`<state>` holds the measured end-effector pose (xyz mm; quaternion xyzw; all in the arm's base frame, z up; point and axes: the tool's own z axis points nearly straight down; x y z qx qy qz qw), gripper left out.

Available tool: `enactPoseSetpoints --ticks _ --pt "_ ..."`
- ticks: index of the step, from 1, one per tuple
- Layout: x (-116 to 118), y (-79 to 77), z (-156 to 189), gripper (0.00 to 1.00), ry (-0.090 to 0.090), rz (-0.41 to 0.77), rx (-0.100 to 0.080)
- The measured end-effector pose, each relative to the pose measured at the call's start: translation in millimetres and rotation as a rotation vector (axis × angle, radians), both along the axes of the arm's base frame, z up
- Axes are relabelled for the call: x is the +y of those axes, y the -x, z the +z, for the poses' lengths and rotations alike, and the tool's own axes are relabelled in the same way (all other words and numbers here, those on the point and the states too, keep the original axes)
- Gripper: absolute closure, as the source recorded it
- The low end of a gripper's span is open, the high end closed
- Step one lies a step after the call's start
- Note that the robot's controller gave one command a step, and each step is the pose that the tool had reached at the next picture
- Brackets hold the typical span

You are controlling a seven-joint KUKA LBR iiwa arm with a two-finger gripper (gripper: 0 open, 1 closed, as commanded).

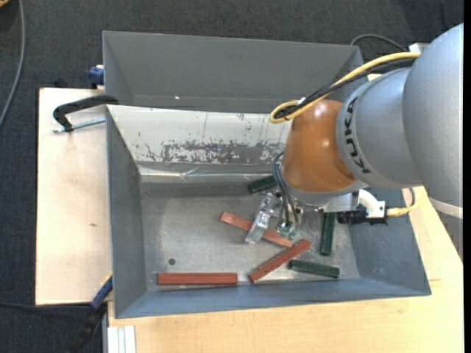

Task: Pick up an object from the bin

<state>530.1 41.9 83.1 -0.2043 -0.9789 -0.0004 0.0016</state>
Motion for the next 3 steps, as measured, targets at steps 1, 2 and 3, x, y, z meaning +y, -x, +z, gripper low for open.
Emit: enactPoseSetpoints --ticks 1,2,3 --pt "0 1.0 23 1.00 0.001 0.000 0.003" --pt "0 -0.8 45 1.00 0.000 0.000 -0.004" --pt "0 -1.8 61 1.00 0.000 0.001 -0.010"
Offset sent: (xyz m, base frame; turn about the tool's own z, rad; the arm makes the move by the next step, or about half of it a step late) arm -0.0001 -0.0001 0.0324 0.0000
